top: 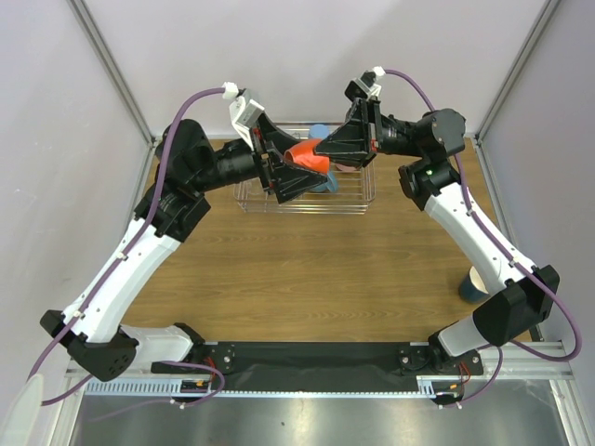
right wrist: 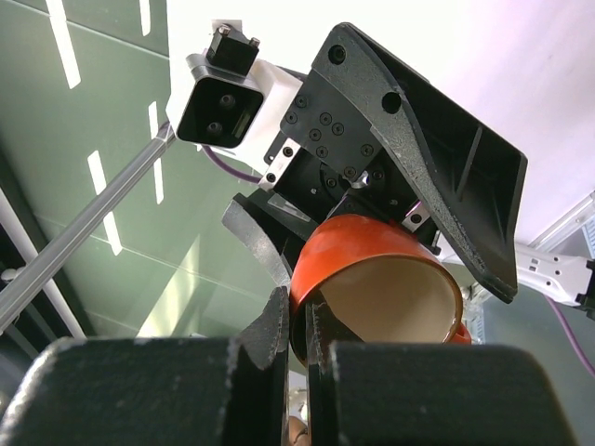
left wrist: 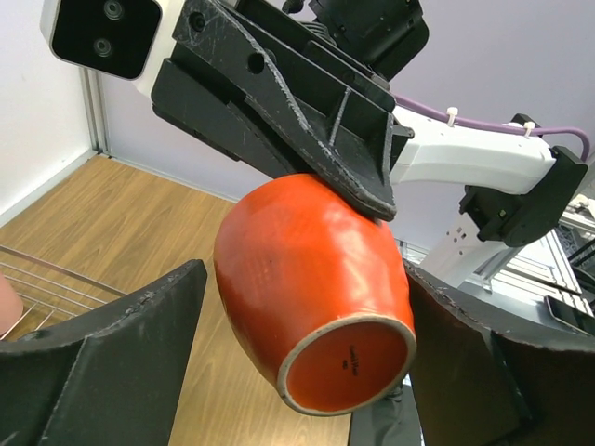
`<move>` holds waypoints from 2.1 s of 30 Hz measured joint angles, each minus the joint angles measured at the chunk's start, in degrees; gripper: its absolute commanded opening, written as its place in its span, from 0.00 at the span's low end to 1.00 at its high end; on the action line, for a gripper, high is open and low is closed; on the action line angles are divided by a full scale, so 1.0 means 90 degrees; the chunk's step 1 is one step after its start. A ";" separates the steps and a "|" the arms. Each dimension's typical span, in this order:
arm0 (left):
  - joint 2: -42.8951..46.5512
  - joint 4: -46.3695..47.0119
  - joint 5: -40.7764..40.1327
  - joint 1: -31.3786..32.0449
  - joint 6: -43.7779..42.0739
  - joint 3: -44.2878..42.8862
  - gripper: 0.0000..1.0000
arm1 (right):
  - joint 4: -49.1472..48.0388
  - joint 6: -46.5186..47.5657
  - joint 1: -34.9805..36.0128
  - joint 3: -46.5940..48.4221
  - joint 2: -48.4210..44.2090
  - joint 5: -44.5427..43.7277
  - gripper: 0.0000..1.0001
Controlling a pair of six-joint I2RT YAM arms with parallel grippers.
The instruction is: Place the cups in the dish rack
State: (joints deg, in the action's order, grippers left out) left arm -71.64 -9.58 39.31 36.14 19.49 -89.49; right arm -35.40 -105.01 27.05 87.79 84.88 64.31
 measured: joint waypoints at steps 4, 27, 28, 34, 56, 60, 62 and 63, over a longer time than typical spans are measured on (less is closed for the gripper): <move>0.0000 0.0002 -0.0022 0.0000 0.0005 0.0000 0.83 | 0.0017 0.0027 0.0012 0.0000 0.0002 -0.0002 0.00; -0.0284 -0.0627 -0.0525 0.0010 0.0092 -0.0155 0.00 | 0.1472 0.1239 -0.0663 -0.0019 -0.0046 0.0078 0.86; -0.0369 -0.0772 -0.0639 0.0010 0.0066 -0.0233 0.00 | 0.1899 0.1545 -0.0896 -0.0024 -0.0083 0.0080 0.88; -0.1231 -0.1693 -0.1562 0.0007 -0.0075 -0.1122 0.00 | 0.6037 0.4165 -0.2761 0.0032 -0.0449 -0.0658 0.89; -0.6521 -0.3145 -0.5297 0.0549 -0.0425 -0.4935 0.00 | 1.2407 0.8036 -0.3432 0.0661 -0.1710 -0.4855 0.90; -0.6958 -0.2970 -0.5581 0.0646 -0.0318 -0.4988 0.00 | 1.2427 0.8126 -0.3538 0.0663 -0.1705 -0.5083 0.90; -0.7157 -0.2924 -0.5644 0.0695 -0.0189 -0.5013 0.00 | 1.2429 0.8128 -0.3563 0.0634 -0.1707 -0.5136 0.90; -0.7247 -0.2936 -0.5666 0.0712 -0.0129 -0.5025 0.00 | 1.2424 0.8126 -0.3563 0.0597 -0.1719 -0.5149 0.90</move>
State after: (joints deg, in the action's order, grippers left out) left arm -136.86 -36.01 -11.68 42.54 18.33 -134.72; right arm 76.42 -31.88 -5.02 93.17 69.41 17.98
